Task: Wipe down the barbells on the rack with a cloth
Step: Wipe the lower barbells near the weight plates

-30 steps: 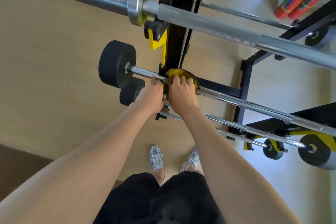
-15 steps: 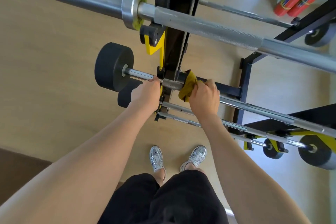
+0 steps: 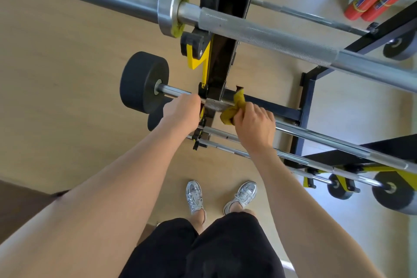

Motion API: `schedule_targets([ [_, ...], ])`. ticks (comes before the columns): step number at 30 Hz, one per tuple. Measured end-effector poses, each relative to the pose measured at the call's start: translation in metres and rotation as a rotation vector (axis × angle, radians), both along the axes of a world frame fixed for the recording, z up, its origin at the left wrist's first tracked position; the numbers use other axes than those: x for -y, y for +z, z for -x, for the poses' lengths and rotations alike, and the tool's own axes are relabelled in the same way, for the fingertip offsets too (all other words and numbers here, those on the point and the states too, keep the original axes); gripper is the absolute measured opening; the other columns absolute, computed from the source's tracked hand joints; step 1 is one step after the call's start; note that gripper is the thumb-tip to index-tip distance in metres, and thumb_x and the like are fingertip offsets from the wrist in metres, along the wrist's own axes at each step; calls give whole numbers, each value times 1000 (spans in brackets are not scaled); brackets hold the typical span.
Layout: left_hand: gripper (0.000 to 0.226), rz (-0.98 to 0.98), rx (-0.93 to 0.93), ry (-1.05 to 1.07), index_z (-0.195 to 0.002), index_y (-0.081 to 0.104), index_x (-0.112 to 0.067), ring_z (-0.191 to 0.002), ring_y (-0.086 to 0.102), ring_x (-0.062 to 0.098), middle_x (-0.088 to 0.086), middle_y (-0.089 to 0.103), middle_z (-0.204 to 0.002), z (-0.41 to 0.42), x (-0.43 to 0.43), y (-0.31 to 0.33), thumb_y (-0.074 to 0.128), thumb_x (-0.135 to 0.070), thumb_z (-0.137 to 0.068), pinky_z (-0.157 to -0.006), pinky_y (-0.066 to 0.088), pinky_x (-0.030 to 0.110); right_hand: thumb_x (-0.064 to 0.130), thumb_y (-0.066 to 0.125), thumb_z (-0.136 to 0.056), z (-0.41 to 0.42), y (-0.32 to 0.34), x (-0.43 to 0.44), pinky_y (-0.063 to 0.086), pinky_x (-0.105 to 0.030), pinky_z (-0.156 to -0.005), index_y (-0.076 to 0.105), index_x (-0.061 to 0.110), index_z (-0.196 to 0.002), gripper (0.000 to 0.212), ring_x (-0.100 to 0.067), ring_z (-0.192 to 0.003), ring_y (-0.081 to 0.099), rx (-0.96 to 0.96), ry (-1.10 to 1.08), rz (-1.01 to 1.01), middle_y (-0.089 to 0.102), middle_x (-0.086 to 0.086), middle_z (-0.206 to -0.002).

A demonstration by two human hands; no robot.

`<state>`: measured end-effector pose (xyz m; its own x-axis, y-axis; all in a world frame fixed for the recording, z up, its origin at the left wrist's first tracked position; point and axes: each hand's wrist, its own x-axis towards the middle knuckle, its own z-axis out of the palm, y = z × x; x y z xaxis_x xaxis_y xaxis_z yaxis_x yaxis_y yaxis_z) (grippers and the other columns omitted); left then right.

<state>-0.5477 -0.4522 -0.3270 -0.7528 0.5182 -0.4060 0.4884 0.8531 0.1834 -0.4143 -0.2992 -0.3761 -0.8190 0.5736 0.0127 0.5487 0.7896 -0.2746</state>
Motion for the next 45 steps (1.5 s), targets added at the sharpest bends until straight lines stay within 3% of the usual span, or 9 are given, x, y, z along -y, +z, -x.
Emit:
schedule_targets([
  [3,43,-1,6,-12,-139,57,-19,-78,62,17,3,63,-99,2,-1,2,71,-22,-98,-62,45,30,34,39,-106,8,1,1,44,-42,-89,52,20,-81,31,-21,-74,56,14,-225,9,58,5,-74],
  [7,33,67,-31,-17,-131,56,-15,-76,54,19,2,50,-86,2,-10,6,67,-20,-100,-66,42,34,13,66,-95,54,-4,61,50,-46,-96,66,12,-96,1,-32,-93,67,20,5,44,70,-6,-92],
  [9,29,91,-49,-12,-129,56,-15,-76,52,20,3,49,-86,3,-12,7,65,-20,-101,-68,42,35,19,73,-94,62,-5,68,49,-47,-102,69,13,-107,15,-32,-105,67,-36,137,36,74,-7,-106],
  [16,43,18,1,-4,-136,57,-16,-83,60,18,5,61,-102,6,-6,4,74,-23,-96,-66,45,32,37,39,-108,-4,2,-20,43,-43,-102,50,24,-64,47,-18,-62,57,-17,-204,-9,54,9,-59],
  [25,33,74,-59,21,-131,56,-15,-78,51,19,4,50,-94,-2,-14,8,67,-25,-101,-65,41,32,43,43,-109,58,0,45,46,-44,-96,65,22,-101,32,-24,-92,66,-11,118,106,72,2,-97],
  [29,42,32,-36,26,-138,57,-18,-74,51,16,3,53,-96,-1,-6,7,71,-24,-99,-53,31,26,38,39,-108,24,4,-6,40,-43,-110,56,24,-79,36,-19,-74,64,73,-17,86,62,10,-73],
  [32,43,2,-24,32,-139,57,-19,-75,52,15,2,53,-96,-2,-3,6,70,-24,-99,-51,30,24,31,44,-106,22,-1,5,50,-43,-94,51,21,-71,37,-18,-62,54,0,-210,82,55,8,-63],
  [39,33,22,-44,43,-134,55,-17,-77,54,17,4,54,-95,-11,-7,8,64,-21,-103,-65,41,32,25,56,-104,54,0,34,46,-43,-95,65,21,-108,10,-26,-99,66,70,231,90,73,0,-106],
  [45,43,-15,-7,51,-140,54,-17,-75,54,15,3,54,-95,-12,-5,12,68,-20,-100,-62,41,30,20,49,-99,-34,2,-30,31,-52,-111,45,24,-93,8,-26,-110,57,134,-128,-50,65,2,-96],
])
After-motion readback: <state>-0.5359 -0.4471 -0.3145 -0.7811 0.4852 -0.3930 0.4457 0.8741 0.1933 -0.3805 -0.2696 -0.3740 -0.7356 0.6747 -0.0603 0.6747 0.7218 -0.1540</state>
